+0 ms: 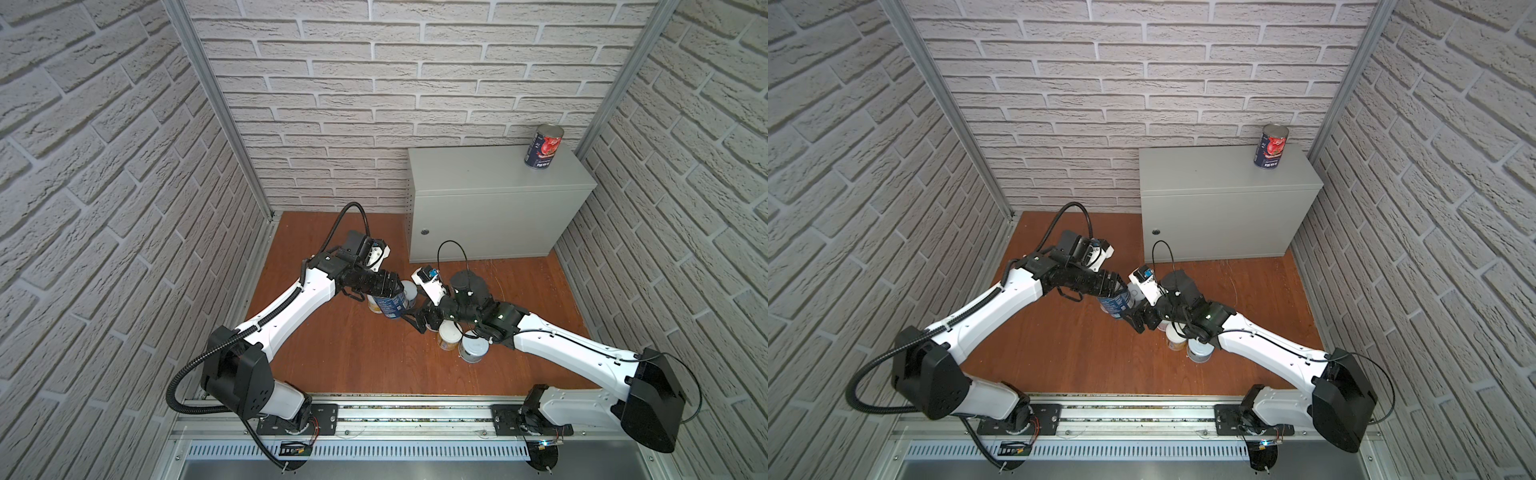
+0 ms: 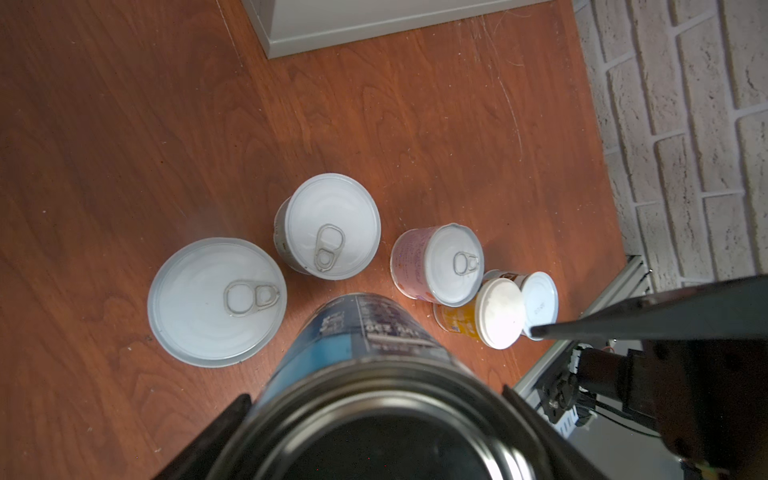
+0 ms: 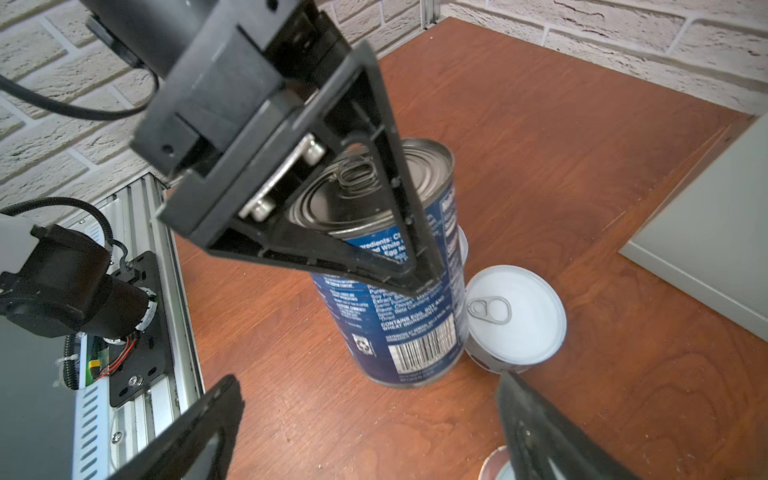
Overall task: Place and organize the canned foods onto the counter
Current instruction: 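Close the right gripper around the top of the can held by the left gripper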
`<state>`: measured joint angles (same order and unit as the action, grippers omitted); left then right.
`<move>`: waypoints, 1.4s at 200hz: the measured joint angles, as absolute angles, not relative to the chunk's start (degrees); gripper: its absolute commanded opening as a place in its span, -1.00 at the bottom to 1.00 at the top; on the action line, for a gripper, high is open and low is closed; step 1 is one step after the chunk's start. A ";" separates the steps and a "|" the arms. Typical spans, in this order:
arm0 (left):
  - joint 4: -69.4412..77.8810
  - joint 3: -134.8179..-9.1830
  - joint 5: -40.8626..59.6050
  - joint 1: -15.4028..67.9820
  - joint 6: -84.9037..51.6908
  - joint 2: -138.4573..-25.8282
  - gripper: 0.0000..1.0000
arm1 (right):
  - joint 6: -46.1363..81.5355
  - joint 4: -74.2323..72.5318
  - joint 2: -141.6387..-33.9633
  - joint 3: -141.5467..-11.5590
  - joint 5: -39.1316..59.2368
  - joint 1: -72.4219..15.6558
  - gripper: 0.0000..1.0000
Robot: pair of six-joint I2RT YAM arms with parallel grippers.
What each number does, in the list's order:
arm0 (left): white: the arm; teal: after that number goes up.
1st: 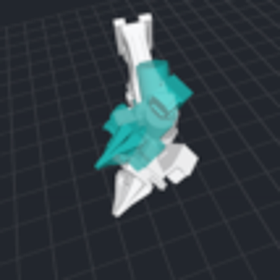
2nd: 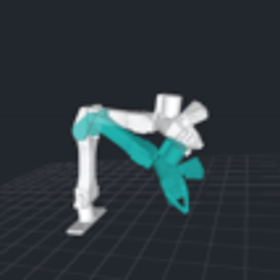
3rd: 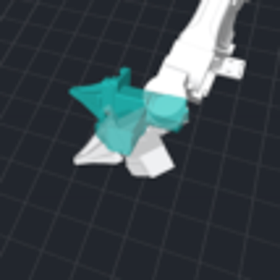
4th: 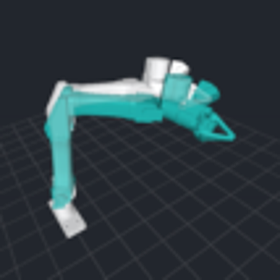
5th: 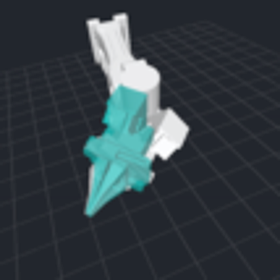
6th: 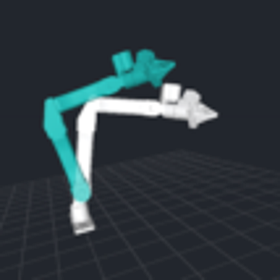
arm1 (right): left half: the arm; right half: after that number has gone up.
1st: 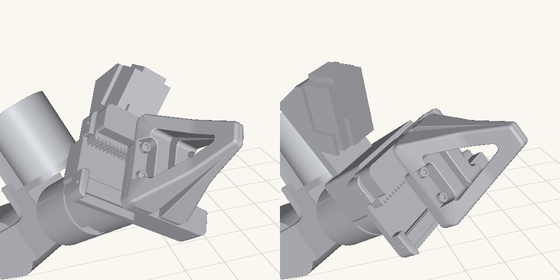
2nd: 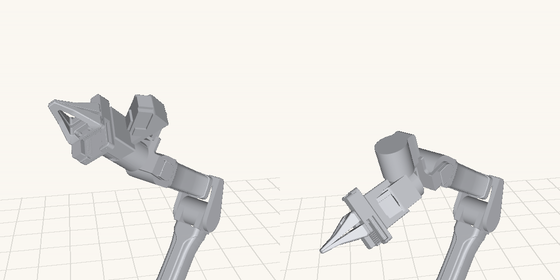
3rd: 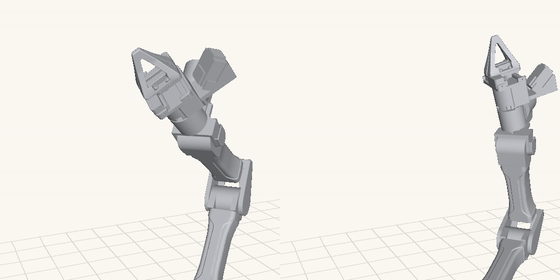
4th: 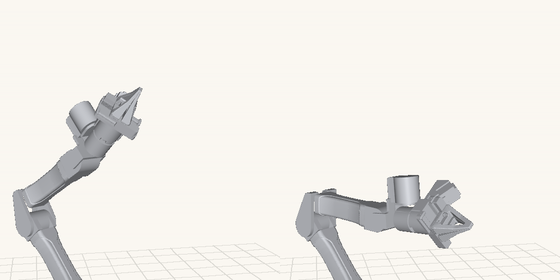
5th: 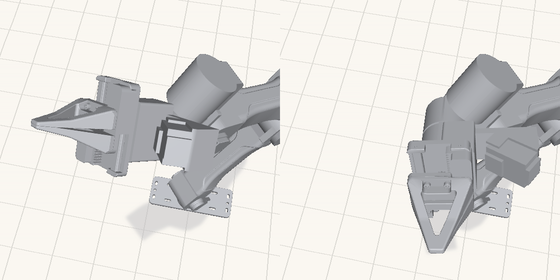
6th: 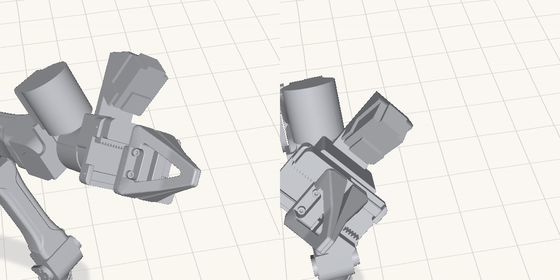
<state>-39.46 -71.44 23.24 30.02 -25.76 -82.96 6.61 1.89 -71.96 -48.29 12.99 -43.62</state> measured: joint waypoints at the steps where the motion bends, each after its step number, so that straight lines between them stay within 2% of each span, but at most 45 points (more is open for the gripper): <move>1: -39.51 -71.48 23.33 30.00 -25.76 -82.96 -0.55 | 6.61 1.80 -72.01 -48.29 13.02 -43.64 0.92; 148: -42.22 -73.97 30.70 28.84 -28.14 -80.51 -0.56 | 5.58 -14.37 -76.82 -46.26 13.34 -44.01 0.89; 280: -41.17 -73.84 35.97 25.63 -31.81 -79.13 -0.60 | 5.76 -19.07 -80.40 -46.61 12.56 -44.45 0.87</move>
